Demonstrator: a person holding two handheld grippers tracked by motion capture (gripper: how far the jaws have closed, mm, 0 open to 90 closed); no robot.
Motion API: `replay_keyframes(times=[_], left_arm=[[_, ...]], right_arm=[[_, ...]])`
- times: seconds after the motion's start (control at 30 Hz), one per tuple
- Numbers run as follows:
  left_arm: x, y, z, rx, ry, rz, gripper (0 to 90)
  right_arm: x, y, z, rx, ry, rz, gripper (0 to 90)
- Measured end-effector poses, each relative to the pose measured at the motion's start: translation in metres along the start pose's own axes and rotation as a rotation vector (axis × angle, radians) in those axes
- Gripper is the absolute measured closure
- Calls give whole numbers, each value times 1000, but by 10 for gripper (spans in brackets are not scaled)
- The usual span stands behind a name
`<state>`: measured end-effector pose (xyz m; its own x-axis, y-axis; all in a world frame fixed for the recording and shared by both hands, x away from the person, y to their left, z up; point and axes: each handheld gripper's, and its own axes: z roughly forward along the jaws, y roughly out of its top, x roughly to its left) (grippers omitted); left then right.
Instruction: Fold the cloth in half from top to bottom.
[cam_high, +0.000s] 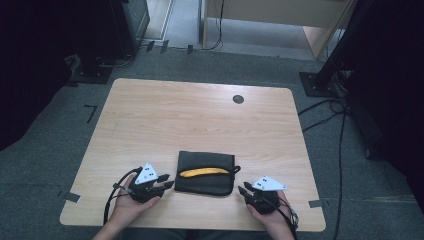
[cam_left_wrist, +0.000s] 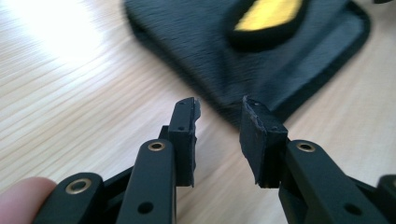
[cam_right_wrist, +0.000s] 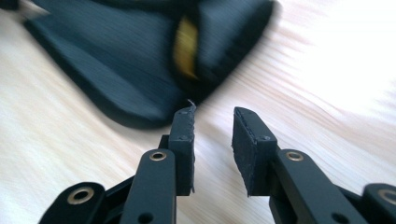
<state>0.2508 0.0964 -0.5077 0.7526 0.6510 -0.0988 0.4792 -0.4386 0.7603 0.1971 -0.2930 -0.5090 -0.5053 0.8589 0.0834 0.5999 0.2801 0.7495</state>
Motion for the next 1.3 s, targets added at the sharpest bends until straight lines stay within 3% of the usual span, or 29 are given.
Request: replay_keyframes(times=[0.03, 0.07, 0.13, 0.2, 0.27, 0.3, 0.33, 0.43, 0.47, 0.5, 0.53, 0.57, 0.7, 0.73, 0.77, 0.8, 0.83, 0.87, 0.9, 0.93, 0.97, 1.03, 1.07, 1.1, 1.17, 1.2, 1.3], left_arm=[[0, 0, 0, 0, 0, 0, 667], [5, 4, 1, -14, 24, -52, 669], [8, 11, 4, -40, 25, -96, 653], [7, 16, 7, -52, 23, -106, 615], [6, 24, 12, -68, 34, -124, 602], [5, 29, 16, -84, 6, -152, 592], [5, 29, 16, -84, 6, -152, 567], [0, 28, 16, -76, -52, -114, 491], [-3, 21, 14, -54, -74, -47, 471], [-3, 21, 14, -54, -74, -47, 458], [-4, 14, 10, -27, -79, 8, 451], [-2, 10, 6, -26, -82, 20, 446], [7, 5, -1, -40, -71, -12, 437], [11, 5, -3, -53, -46, -49, 446], [12, 6, -3, -61, -35, -69, 446], [11, 11, -2, -79, -17, -112, 447], [11, 11, -2, -79, -17, -112, 443], [1, 15, 4, -70, -23, -92, 431], [1, 15, 4, -70, -23, -92, 417], [-7, 16, 8, -51, -26, -61, 400], [-21, 15, 17, 6, -11, 18, 389], [-27, 11, 21, 39, 18, 61, 384], [-27, 11, 21, 39, 18, 61, 382], [-26, 10, 20, 41, 16, 50, 382], [-21, 7, 18, 45, 10, 27, 369], [-19, 5, 16, 47, 3, 37, 358], [-17, 5, 16, 51, 7, 30, 348]], right_arm=[[-5, 0, 0, -4, -18, 40, 743], [-10, 2, -1, -20, -26, 81, 762], [-13, 10, -1, -61, -30, 137, 771], [-13, 15, 1, -84, -25, 138, 772], [-7, 33, 9, -138, -14, 135, 755], [-5, 38, 13, -147, -11, 142, 752], [-5, 38, 13, -147, -11, 142, 752], [4, 44, 22, -139, 39, 109, 730], [7, 42, 21, -135, 54, 86, 725], [7, 42, 21, -135, 54, 86, 725], [9, 35, 18, -116, 93, 52, 715], [9, 31, 15, -105, 104, 45, 711], [1, 22, 4, -90, 105, 54, 708], [-6, 23, -2, -109, 85, 94, 703], [-6, 23, -2, -109, 85, 94, 703], [-10, 28, -4, -131, 50, 147, 676], [-10, 28, -4, -131, 50, 147, 676], [-5, 34, -1, -147, 41, 172, 615], [0, 35, 2, -147, 46, 169, 579], [6, 37, 6, -139, 45, 148, 545], [13, 37, 11, -125, 33, 125, 513], [25, 34, 21, -76, 9, 91, 433], [29, 30, 26, -42, -12, 75, 421], [29, 30, 26, -42, -12, 75, 421], [31, 19, 33, 15, -66, 47, 373], [26, 16, 32, 3, -40, 71, 363], [25, 18, 30, 16, -49, 61, 343]])
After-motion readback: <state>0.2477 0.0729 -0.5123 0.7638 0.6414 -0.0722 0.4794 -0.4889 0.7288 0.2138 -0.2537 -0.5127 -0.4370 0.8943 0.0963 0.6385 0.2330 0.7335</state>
